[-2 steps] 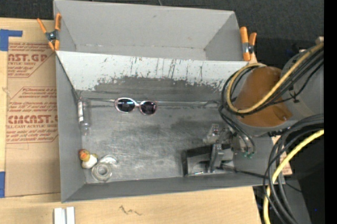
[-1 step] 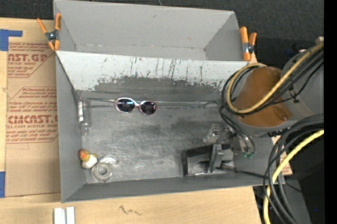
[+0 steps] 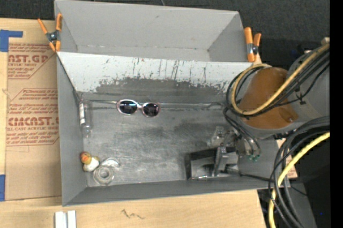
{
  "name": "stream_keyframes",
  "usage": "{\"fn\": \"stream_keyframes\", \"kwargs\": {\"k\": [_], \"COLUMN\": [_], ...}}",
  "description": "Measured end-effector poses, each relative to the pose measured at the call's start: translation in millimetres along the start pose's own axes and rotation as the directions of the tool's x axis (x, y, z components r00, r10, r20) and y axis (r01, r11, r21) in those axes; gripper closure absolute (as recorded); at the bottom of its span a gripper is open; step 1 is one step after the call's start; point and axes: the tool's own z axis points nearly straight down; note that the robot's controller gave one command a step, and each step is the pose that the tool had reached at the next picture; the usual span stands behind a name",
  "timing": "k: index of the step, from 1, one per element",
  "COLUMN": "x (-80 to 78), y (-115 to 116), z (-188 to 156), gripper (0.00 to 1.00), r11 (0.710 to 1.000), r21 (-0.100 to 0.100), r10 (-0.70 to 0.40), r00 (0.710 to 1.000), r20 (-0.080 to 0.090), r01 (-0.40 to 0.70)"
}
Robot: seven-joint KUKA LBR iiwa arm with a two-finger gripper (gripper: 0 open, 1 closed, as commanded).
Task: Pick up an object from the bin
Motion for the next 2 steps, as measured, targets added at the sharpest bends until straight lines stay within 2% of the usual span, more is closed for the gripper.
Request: {"fn": "stream_keyframes", "kwargs": {"k": [1, 2], "x": [1.4, 0.6], "y": [0.3, 0.2], "z": [-11.2, -18.8], "gripper": [1.00, 1.00], "r11": [1.000, 1.000], "r21": [0.000, 0.000], "r10": [-0.001, -0.001], "r00": [1.000, 1.000], "r20": [-0.006, -0.003], "r01": [0.001, 0.001]}}
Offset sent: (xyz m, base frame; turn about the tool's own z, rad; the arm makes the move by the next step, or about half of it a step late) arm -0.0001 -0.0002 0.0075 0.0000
